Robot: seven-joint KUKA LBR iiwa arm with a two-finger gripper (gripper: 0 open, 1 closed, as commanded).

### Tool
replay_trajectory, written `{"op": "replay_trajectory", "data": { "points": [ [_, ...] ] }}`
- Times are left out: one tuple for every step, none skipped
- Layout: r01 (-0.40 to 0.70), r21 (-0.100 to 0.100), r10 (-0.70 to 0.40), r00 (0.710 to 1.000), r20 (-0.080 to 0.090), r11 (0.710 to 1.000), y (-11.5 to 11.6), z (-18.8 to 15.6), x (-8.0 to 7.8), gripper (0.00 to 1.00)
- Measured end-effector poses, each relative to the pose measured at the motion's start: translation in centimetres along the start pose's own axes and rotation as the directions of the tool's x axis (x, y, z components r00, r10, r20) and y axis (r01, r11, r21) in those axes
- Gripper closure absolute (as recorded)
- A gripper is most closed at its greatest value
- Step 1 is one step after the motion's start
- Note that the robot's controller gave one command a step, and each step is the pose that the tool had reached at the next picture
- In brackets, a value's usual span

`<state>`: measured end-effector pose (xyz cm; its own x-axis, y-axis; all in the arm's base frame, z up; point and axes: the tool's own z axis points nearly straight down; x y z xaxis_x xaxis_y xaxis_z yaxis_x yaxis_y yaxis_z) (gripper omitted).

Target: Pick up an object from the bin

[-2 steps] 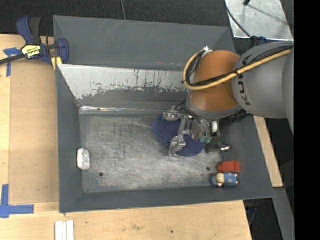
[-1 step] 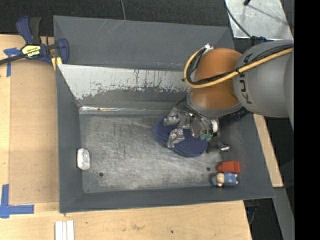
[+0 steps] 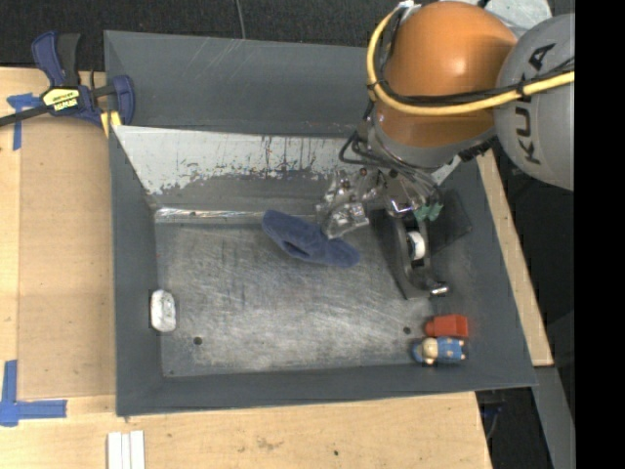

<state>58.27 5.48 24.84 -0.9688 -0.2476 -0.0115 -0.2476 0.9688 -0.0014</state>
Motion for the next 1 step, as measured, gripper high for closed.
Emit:
{"op": "replay_trajectory", "data": {
  "points": [
    [-0.474,0.004,0.474,0.88,-0.015,0.881,3.57,10.17,-1.05,1.0]
  ]
}}
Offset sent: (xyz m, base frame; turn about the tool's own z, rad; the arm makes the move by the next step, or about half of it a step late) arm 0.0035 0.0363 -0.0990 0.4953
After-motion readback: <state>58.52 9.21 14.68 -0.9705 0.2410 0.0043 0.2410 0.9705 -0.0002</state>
